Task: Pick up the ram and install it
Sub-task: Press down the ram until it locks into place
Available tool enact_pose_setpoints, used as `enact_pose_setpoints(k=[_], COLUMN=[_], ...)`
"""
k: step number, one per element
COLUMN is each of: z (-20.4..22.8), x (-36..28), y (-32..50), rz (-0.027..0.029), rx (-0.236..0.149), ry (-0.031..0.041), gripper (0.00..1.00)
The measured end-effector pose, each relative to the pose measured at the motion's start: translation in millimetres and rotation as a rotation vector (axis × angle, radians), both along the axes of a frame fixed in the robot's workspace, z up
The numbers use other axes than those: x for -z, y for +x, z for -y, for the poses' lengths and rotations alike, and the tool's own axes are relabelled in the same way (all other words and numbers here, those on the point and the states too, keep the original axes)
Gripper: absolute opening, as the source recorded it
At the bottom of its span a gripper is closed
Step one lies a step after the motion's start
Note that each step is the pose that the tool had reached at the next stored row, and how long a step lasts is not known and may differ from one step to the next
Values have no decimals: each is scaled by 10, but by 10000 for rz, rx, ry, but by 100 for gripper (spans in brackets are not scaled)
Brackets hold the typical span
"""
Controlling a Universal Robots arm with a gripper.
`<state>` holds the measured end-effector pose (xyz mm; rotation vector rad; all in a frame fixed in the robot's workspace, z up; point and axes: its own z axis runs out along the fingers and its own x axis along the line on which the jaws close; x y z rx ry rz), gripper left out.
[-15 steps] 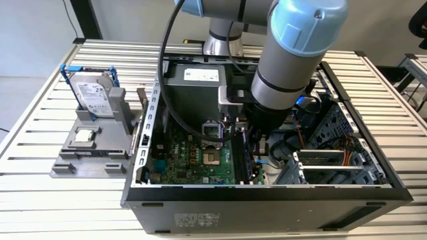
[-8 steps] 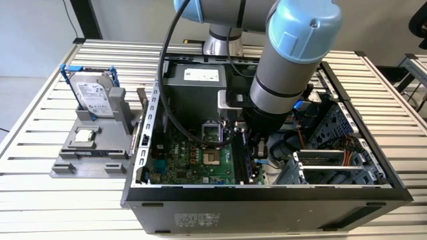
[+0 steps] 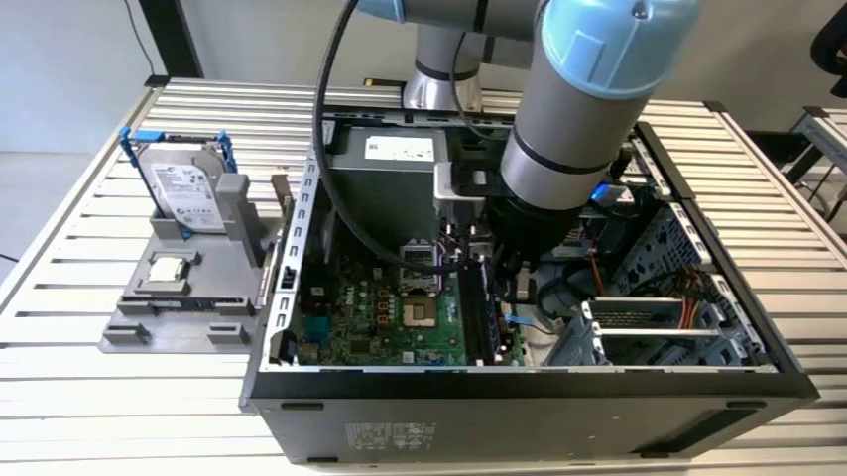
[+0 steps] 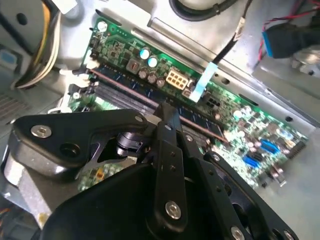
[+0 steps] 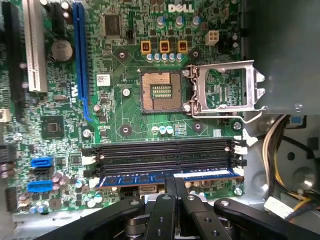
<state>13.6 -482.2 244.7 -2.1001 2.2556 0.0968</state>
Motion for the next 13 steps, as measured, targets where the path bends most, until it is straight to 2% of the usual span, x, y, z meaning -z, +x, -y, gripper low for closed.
enact_pose_setpoints(k=[13], z=[0], x=[-593], y=[0], rz=[0], rx=[0], ry=[0], gripper=[0])
